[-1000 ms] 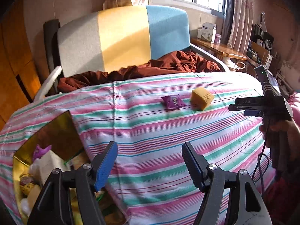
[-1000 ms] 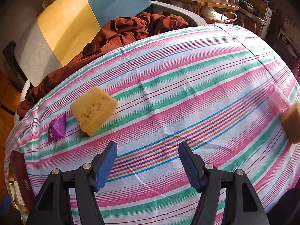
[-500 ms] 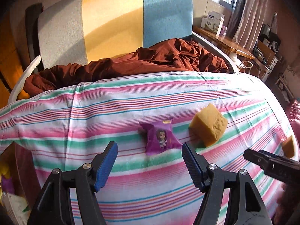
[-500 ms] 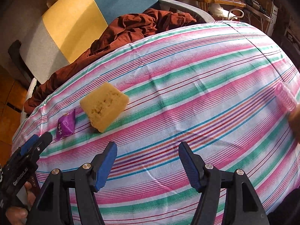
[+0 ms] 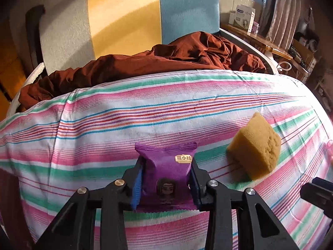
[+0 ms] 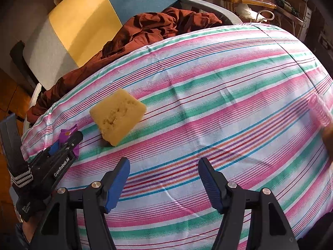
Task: Organize objects
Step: 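Grasp the purple candy packet with the left tool, then grasp the yellow sponge with the right tool while the left tool holds the purple packet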
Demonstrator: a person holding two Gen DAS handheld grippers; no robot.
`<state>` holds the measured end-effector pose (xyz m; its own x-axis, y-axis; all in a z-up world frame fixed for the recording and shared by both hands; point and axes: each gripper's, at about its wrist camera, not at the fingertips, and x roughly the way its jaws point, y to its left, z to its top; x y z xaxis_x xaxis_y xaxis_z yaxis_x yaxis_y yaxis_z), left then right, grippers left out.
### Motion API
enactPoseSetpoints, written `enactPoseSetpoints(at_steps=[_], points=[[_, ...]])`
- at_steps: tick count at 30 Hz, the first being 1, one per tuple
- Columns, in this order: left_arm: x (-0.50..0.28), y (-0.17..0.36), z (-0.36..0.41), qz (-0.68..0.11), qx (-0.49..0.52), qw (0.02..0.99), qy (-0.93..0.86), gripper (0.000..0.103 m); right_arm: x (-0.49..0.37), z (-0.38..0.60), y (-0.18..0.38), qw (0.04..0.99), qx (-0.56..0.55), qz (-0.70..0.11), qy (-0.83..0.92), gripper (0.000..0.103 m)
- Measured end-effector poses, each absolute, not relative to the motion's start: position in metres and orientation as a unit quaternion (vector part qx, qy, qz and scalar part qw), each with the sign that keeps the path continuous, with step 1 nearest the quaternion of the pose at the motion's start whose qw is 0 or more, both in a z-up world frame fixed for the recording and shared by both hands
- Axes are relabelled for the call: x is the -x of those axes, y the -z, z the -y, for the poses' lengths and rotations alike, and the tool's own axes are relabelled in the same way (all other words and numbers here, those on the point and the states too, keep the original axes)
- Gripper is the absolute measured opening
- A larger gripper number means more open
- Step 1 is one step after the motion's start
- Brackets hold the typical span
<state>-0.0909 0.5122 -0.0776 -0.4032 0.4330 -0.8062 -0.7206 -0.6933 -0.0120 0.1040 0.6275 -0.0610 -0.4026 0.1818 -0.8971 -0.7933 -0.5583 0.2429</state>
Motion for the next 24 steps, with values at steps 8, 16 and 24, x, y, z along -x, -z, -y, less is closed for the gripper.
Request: enactPoseSetpoints(at_steps=[8, 16, 24], points=[[0.021, 0.078, -0.434, -0.092, 0.414, 0.363, -0.830, 0.038, -0.104, -0.625, 0.060, 0.318, 0.444, -0.339, -0.766, 0.069], [0.012, 0.085, -0.414, -0.054, 0.421, 0.386, -0.819, 0.039, -0.093, -0.620, 0.070, 0.306, 0.464, -0.319, -0.768, 0.069], [0.014, 0.086, -0.412, -0.043, 0.419, 0.391, -0.818, 0.041, -0.081, -0.612, 0.078, 0.296, 0.478, -0.289, -0.775, 0.080]])
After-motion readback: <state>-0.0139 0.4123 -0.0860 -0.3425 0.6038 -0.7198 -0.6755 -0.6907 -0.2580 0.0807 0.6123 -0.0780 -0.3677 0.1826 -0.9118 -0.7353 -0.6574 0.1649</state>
